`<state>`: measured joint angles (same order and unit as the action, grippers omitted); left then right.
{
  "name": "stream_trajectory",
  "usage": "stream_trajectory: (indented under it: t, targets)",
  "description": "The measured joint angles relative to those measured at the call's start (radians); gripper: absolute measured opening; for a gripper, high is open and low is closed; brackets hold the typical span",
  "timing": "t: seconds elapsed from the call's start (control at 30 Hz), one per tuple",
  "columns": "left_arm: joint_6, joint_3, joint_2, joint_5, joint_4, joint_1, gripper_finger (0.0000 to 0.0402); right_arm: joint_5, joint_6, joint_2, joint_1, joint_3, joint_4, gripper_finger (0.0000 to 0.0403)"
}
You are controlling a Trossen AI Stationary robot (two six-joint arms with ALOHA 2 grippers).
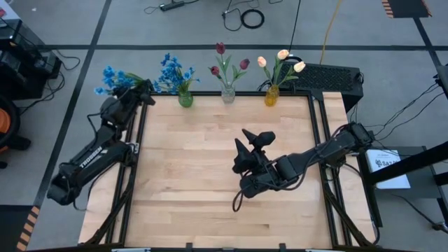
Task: Sort flowers into vase by color
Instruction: Put the blue flowers into the green flower vase
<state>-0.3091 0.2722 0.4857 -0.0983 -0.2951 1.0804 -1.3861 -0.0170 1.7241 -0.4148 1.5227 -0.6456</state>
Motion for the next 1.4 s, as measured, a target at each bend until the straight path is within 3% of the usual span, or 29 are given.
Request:
stream_trajectory:
  t: [0.17,0.43,0.77,1.0,1.13,1.3,1.4]
  targets:
    - [0.027,0.001,0.004,-0.02,-0.106,-0.058,0.0014,0.0,-0.001,0.0,0.016,0.0,0.0,0.0222]
    - [0.018,0.021,0.021,0.027,-0.118,-0.168,0.0014,0.001,-0.003,0.0,0.034,0.0,0.0,0.0222]
    - [0.03,0.026,0.118,0.008,-0.204,-0.328,0.0014,0.001,-0.003,0.0,0.037,0.0,0.0,0.0222]
    - [0.06,0.026,0.228,-0.124,-0.351,-0.323,0.0014,0.003,-0.003,0.0,0.037,0.0,0.0,0.0222]
    - [0.053,0.04,0.281,-0.141,-0.397,-0.305,0.0014,0.005,-0.003,0.0,0.037,0.0,0.0,0.0222]
    - [0.035,0.132,0.295,-0.038,-0.373,-0.333,0.0014,0.005,-0.004,0.0,0.037,0.0,-0.002,0.0222]
    - [0.026,0.189,0.295,0.021,-0.273,-0.356,0.0014,0.005,-0.006,0.0,0.037,0.0,-0.004,0.0222]
